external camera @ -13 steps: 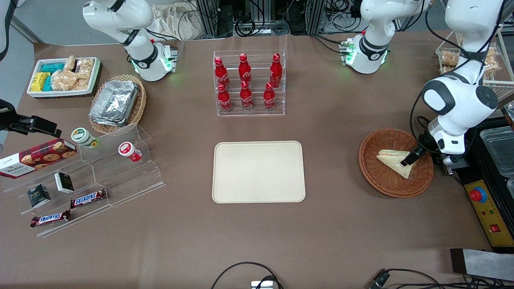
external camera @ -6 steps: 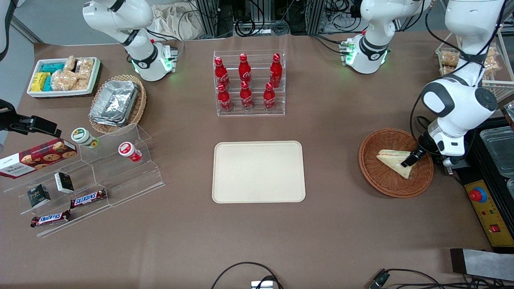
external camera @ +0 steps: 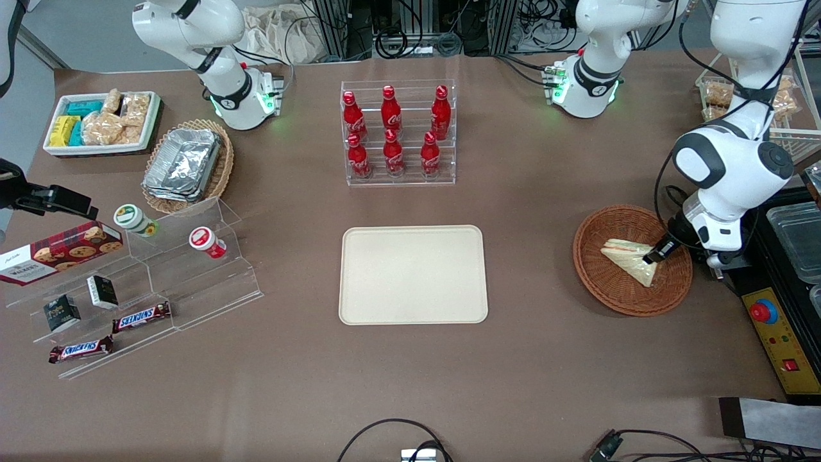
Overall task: Place sandwich from basket to tray
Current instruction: 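Close the left gripper on the sandwich and lift it from the basket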
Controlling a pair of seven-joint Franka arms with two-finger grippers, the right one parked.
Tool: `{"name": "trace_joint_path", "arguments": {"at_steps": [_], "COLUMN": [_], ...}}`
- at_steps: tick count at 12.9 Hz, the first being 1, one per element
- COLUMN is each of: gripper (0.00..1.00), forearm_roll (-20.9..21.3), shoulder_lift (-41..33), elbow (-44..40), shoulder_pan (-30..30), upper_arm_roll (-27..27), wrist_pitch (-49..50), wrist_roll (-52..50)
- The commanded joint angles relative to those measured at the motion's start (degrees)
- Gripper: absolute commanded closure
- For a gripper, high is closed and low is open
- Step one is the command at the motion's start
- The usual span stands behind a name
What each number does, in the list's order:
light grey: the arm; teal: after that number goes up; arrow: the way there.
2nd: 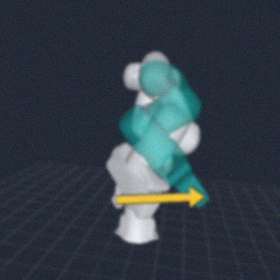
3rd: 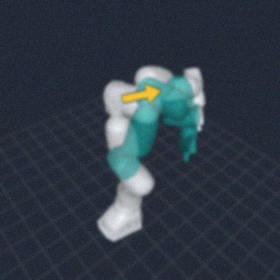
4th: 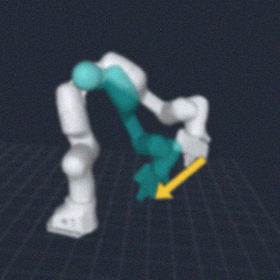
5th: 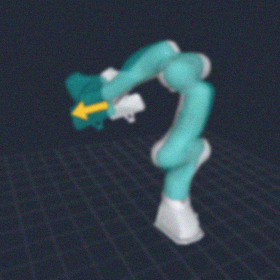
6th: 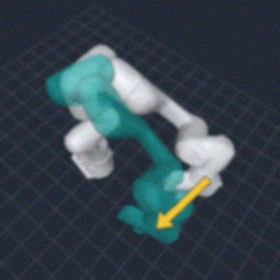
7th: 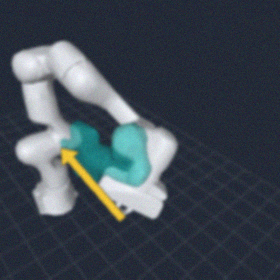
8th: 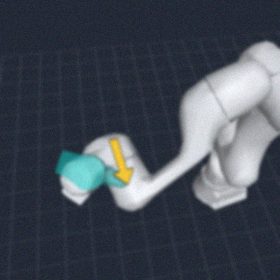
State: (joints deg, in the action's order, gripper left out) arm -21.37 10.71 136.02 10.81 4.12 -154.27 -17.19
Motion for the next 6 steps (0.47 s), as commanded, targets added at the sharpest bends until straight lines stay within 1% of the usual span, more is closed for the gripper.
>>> {"name": "trace_joint_path", "arguments": {"at_steps": [1, 3, 4, 5, 6], "gripper": [0.75, 0.75, 0.75, 0.75, 0.75], "forearm_roll": [0.3, 0.5, 0.8, 2.8, 6.2], "shoulder_lift": [-0.7, -3.1, -4.5, -6.1, -7.7], "elbow": [-0.9, -0.9, -0.9, -0.9, -1.1], "shoulder_pan": [-0.3, -0.3, -0.3, -0.3, -0.3], "upper_arm_roll": [0.7, 1.2, 1.3, 1.5, 1.8], "wrist_pitch": [-0.2, 1.1, 3.2, 5.3, 7.3], "wrist_roll": [0.0, 0.1, 0.2, 0.2, 0.2]}}
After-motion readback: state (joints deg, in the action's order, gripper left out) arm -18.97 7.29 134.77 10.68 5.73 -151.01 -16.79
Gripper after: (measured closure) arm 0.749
